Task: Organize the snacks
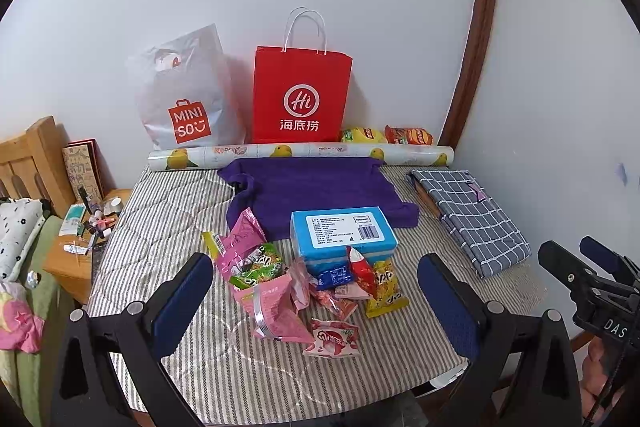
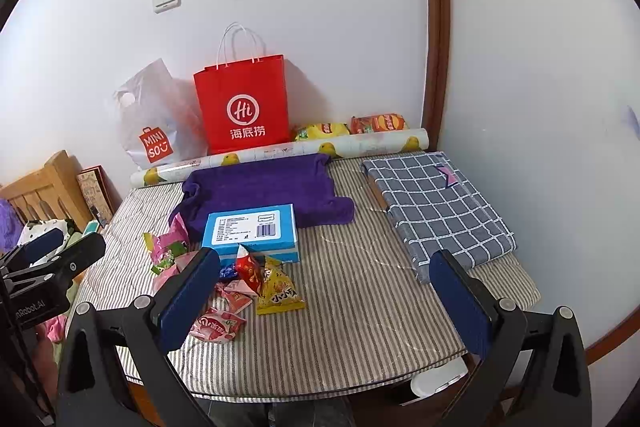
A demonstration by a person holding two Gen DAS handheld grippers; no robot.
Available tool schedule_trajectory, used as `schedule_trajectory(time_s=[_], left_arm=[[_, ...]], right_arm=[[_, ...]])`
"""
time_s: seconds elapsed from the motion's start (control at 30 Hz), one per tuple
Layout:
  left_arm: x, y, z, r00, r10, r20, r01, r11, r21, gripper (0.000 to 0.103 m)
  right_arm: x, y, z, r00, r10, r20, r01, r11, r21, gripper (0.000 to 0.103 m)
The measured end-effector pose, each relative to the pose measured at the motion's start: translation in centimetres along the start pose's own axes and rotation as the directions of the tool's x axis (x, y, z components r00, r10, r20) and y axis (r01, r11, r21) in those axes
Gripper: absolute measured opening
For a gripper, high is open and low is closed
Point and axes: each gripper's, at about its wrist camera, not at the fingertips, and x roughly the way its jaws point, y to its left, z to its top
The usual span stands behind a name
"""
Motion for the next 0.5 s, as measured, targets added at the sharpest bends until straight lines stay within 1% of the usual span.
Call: schedule_trajectory(time_s=[0.5], left_arm=[[-0.24, -0.17, -0.27, 1.0, 0.001, 0.011, -0.001, 1.0, 0.016, 0.103]], right_arm=[[-0.21, -0.02, -0.49, 1.0, 0.012, 0.016, -0.012, 1.0, 0.01, 0.103]])
